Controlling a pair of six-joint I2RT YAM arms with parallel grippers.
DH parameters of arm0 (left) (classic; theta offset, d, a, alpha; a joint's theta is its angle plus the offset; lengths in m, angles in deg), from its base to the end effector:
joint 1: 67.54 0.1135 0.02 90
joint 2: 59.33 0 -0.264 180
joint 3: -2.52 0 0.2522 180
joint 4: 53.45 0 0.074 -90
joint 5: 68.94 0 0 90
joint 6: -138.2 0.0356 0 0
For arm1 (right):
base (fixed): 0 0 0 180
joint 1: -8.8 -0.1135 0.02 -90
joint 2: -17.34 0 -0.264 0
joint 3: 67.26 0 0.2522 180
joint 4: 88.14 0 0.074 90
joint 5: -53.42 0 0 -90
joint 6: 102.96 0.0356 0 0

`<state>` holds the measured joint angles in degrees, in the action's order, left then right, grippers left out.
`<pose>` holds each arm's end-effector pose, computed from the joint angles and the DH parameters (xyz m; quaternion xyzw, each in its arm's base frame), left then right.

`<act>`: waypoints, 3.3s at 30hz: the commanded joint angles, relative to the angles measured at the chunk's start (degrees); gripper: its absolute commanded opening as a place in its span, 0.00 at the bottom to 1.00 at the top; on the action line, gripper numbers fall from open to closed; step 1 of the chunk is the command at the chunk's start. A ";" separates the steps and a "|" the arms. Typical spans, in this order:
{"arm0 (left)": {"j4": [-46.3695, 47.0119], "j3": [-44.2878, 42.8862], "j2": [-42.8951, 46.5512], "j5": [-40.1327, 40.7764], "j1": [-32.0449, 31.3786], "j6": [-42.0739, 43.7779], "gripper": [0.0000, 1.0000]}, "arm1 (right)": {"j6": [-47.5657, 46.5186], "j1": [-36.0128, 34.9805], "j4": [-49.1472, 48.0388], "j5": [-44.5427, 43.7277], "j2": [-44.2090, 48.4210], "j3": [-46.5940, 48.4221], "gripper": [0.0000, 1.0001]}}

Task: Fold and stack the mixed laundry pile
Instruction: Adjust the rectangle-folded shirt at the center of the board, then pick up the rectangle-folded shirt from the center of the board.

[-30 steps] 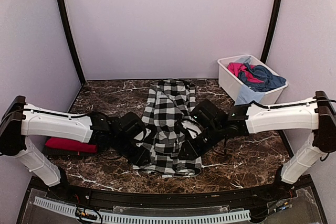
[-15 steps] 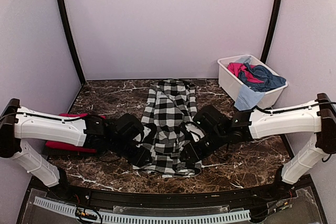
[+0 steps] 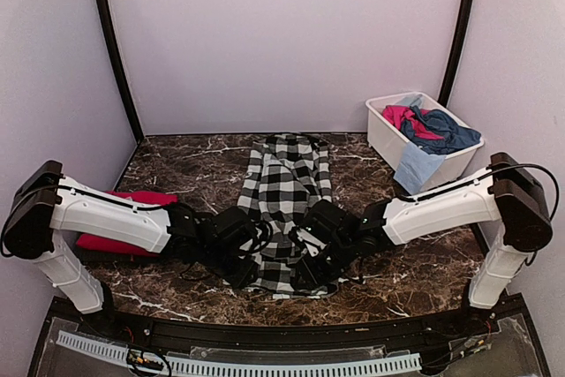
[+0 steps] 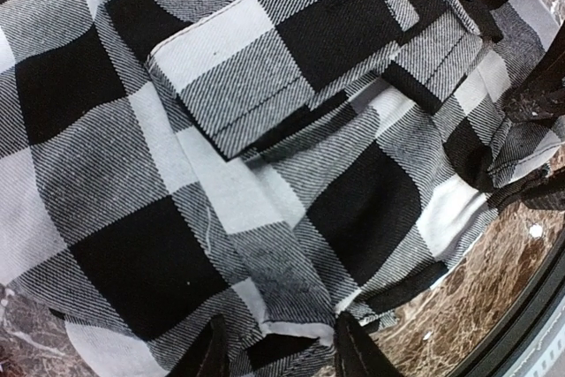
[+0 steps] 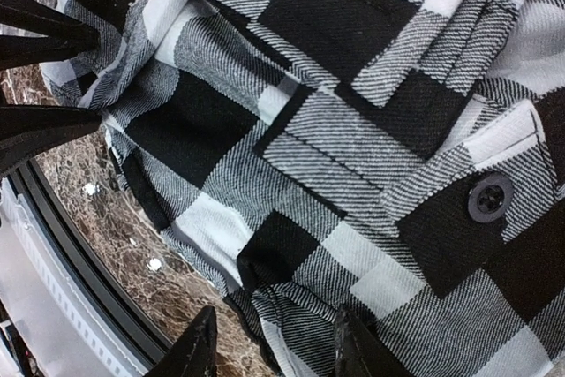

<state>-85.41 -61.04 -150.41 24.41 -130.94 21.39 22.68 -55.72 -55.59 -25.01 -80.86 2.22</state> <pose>0.1381 -0.2711 0.1666 0.2954 0.9180 -0.1665 0.2057 0.1360 0.3020 0.1581 -0.2646 0.9271 0.2520 0.0835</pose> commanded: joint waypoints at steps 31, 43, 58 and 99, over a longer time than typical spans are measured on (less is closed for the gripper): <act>11.15 0.21 1.06 -11.37 -2.63 -1.19 0.00 | 3.68 -1.75 -2.22 0.27 -4.25 1.65 0.19; 19.62 3.17 -2.04 -11.61 -2.57 -3.00 0.00 | 3.99 -1.59 -2.75 0.53 -2.80 1.23 0.19; 19.32 4.61 3.39 -10.73 -2.61 -6.22 0.45 | 4.45 1.69 8.45 -2.97 22.71 -3.98 0.38; 37.46 27.79 11.89 -19.45 4.72 -29.06 0.37 | 15.27 12.09 -24.86 17.43 14.17 -28.30 0.25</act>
<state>-51.35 -33.32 -137.32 6.40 -125.28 -7.35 36.98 -42.86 -77.53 -8.82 -66.08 -25.43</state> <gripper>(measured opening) 0.423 0.269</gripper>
